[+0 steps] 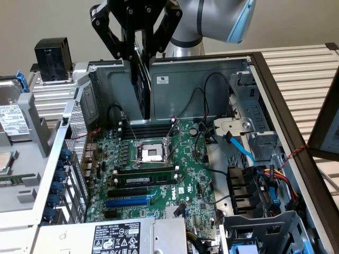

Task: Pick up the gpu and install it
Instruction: 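Insert the gpu into the slot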

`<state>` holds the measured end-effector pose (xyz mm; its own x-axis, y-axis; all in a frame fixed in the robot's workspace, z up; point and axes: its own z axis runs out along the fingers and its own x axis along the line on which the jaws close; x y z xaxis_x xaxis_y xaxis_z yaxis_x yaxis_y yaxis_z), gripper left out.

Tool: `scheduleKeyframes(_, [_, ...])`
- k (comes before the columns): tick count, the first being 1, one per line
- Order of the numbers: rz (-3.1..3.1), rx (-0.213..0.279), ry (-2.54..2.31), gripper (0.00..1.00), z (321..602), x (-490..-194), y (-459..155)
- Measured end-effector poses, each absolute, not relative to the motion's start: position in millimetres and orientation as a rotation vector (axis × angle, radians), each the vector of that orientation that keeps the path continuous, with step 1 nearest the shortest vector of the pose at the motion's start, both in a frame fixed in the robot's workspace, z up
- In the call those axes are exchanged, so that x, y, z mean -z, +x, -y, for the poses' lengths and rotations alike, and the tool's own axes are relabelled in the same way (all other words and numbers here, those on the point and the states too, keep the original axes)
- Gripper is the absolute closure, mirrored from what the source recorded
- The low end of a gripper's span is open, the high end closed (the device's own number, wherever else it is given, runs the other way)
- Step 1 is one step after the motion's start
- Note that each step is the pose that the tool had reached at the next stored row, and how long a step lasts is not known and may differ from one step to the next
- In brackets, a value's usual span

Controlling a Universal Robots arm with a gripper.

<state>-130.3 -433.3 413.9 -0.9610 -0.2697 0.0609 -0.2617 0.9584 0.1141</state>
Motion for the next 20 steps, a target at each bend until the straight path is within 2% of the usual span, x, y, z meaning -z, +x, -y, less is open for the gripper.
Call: scheduleKeyframes(20, [2.885,0.163,0.972,0.73,433.3,-404.2,-130.3])
